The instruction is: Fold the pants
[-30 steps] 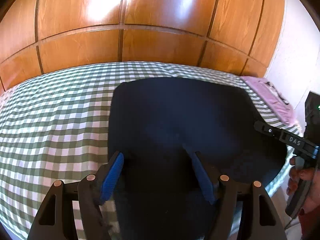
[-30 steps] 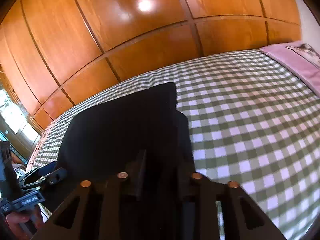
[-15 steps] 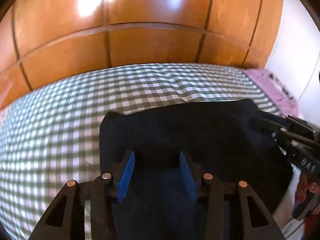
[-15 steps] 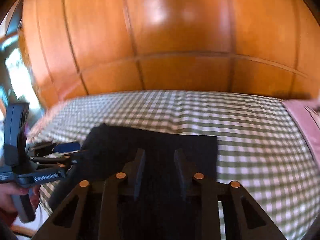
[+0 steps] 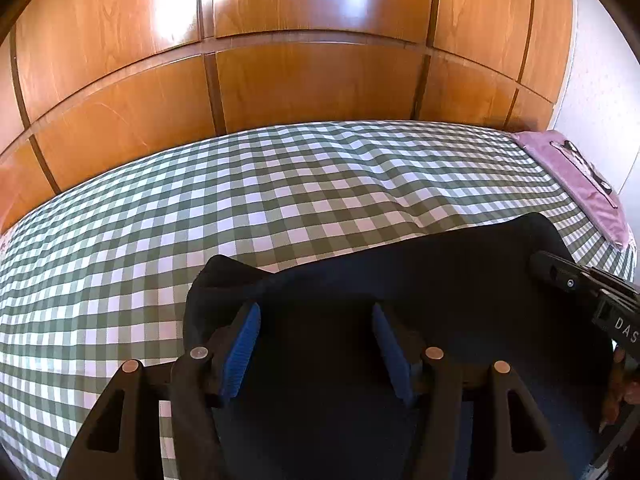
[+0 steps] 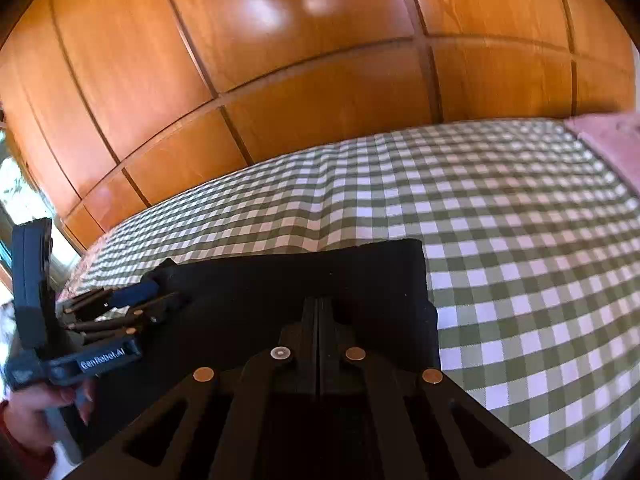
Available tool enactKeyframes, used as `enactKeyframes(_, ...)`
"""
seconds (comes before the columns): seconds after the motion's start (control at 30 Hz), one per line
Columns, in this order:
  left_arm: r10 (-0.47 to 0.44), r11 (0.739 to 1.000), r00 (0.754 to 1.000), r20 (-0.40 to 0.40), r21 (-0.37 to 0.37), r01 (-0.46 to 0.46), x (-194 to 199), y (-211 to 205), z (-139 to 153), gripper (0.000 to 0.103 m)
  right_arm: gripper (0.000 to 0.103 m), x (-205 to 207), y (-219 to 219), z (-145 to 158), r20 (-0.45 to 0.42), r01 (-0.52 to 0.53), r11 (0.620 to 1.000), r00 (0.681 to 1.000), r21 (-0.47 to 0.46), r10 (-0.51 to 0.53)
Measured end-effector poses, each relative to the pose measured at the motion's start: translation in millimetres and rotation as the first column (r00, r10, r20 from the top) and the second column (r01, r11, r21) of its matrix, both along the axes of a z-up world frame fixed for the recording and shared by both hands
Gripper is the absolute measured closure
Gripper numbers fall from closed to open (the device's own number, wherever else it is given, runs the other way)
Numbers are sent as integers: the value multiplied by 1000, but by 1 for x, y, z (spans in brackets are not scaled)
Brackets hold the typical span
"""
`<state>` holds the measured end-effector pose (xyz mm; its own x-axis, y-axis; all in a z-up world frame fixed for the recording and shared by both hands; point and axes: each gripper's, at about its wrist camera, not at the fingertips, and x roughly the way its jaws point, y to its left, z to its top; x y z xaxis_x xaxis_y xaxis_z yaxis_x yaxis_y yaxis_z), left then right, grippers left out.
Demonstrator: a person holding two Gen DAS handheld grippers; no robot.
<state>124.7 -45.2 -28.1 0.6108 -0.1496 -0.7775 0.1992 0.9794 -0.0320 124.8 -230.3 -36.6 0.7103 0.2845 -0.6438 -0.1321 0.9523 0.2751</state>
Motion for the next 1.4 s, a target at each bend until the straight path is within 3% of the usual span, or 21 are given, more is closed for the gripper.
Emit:
enactKeyframes(0.1,5,999,1000,11,-53,-4,-14,12,14,43,103,-11,-3,11,20,-4,1000,1000,12,4)
enactKeyframes(0.17,16,995,1000,15,-101,-14,-33,20,24,43,92,-27,0,23,54,-5,1000,999,-14,6)
enactKeyframes(0.27,-9,990,1000,30,-141,13,-64,27,28,43,87,-58,1,34,71,-45,999,996,-30,47)
enactKeyframes(0.4,-18,993,999,30,-114,21,-98,27,14,43,87,-87,1,27,25,-71,993,997,-95,74)
enactKeyframes(0.53,5,989,998,55,-147,3,-123,32,4,38,88,-106,-12,14,11,-59,995,998,-83,60)
enactKeyframes(0.67,18,991,995,100,-131,-5,-142,29,0,38,88,-116,-15,6,11,-55,994,998,-93,56)
enactKeyframes(0.77,26,991,997,74,-130,-16,-143,29,6,38,88,-117,-12,9,12,-53,993,998,-107,54)
enactKeyframes(0.87,38,984,999,30,-175,-32,-133,34,11,38,86,-117,-15,13,14,-37,996,999,-84,38)
enactKeyframes(0.9,48,980,999,18,-195,-43,-132,39,13,36,83,-118,-17,16,23,-31,998,999,-60,32)
enactKeyframes(0.93,57,978,998,13,-203,-53,-132,42,15,33,71,-119,-19,18,33,-28,999,999,-35,29)
enactKeyframes(0.97,72,976,997,10,-204,-68,-132,47,17,31,52,-120,-20,21,36,-21,999,999,-26,21)
enactKeyframes(1.03,85,977,996,15,-198,-81,-130,53,18,26,38,-118,-22,23,41,3,1000,999,-22,-2)
enactKeyframes(1.17,82,972,997,-12,-218,-83,-127,64,15,23,38,-109,-31,17,-8,16,1000,1000,23,-16)
enactKeyframes(1.4,34,936,994,-105,-345,-69,-117,79,5,23,31,-93,-40,-2,-134,16,990,991,141,3)
